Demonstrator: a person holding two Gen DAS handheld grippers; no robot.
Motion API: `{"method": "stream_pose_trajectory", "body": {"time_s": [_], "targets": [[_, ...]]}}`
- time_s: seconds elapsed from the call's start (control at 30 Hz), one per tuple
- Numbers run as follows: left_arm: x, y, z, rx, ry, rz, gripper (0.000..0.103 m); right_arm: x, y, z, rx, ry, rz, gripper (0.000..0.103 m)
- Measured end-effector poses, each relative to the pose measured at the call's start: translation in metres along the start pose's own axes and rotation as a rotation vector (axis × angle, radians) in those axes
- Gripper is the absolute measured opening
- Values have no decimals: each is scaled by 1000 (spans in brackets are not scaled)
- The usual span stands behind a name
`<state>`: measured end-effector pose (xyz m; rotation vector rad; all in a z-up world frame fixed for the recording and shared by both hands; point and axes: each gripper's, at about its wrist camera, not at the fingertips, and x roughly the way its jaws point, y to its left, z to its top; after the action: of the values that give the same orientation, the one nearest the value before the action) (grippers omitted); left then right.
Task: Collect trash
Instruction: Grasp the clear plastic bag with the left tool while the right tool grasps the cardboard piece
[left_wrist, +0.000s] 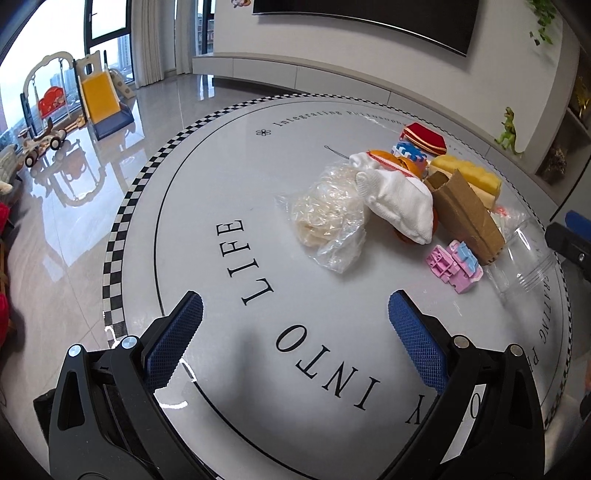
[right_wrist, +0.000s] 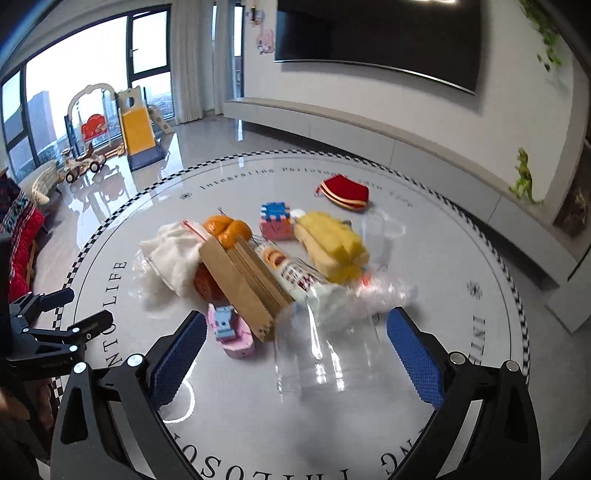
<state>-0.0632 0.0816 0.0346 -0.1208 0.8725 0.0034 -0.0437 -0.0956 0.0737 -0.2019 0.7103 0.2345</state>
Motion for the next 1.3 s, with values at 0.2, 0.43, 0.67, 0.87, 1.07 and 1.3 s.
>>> {"method": "stream_pose_trajectory", "body": {"time_s": [0.2, 0.43, 0.67, 0.87, 1.07, 1.3], "targets": [[3, 0, 6, 40, 4, 1, 97, 39, 43, 22, -172, 67, -38, 77], [22, -5, 17, 101, 29, -7, 97, 86, 61, 25, -306, 190, -58, 53], [58, -15, 39, 192, 49, 17, 97, 83, 44, 28, -206, 189, 32, 26], [76, -16, 53, 204, 57, -20, 47, 61, 29, 37, -89, 129, 112, 24], [47, -7, 45, 145, 19, -67, 38, 41, 26, 39, -33, 91, 164, 22], [-8, 20, 14, 68, -19, -70, 38, 6, 37, 41, 4, 49, 220, 21]]}}
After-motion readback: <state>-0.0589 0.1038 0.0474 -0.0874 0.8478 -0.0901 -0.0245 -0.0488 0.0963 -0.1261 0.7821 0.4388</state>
